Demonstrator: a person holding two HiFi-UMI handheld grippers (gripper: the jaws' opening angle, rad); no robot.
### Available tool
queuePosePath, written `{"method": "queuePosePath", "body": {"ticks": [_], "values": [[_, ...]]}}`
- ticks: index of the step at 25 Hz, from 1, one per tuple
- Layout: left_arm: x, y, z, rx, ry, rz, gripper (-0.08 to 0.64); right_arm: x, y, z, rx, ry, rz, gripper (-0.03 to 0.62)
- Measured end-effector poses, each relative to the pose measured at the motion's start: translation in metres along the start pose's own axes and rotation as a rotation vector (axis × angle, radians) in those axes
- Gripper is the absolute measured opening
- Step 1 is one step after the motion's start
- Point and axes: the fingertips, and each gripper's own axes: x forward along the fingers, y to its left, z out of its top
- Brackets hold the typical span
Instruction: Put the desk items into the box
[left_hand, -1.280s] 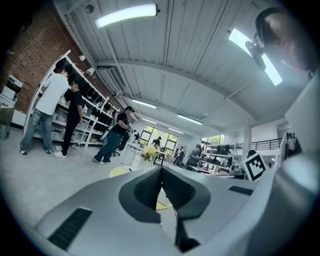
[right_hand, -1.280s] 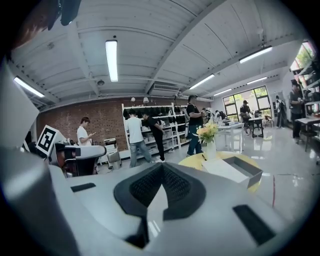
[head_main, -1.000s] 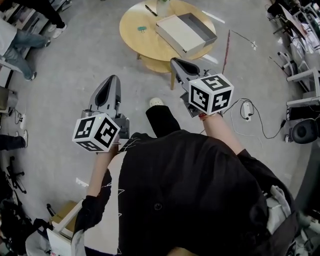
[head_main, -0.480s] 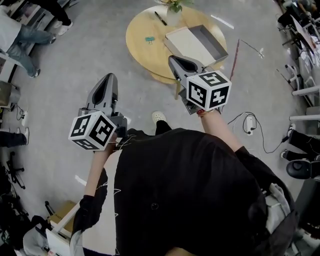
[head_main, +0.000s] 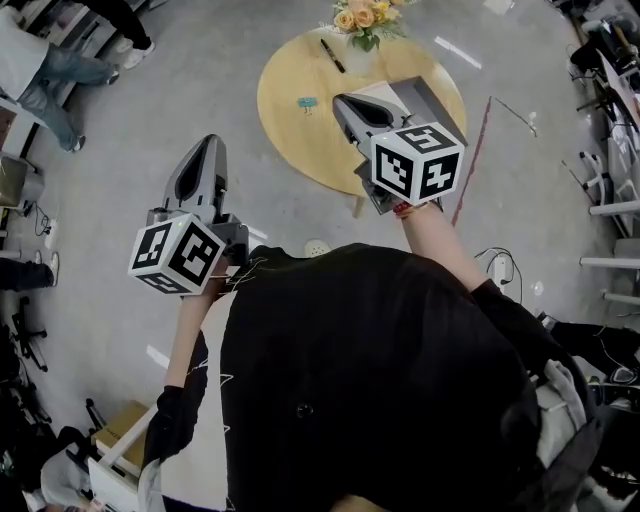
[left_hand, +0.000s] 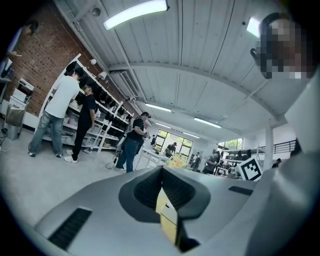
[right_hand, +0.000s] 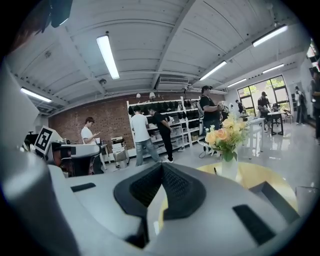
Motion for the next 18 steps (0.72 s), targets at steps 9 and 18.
{"method": "queuePosePath", "body": {"ticks": [9,18], "values": [[0.032,0.014,0.002,0.001,-0.036,0.047,0.011,0.034,-0.03,0.01,-0.023,0.008,0.043,0.005],[0.029,0.044,-0.005,-0.039,-0.038,0.133,0.011,0.078,-0.049,-0.027,-0.039,0.151,0.053,0.005]]}}
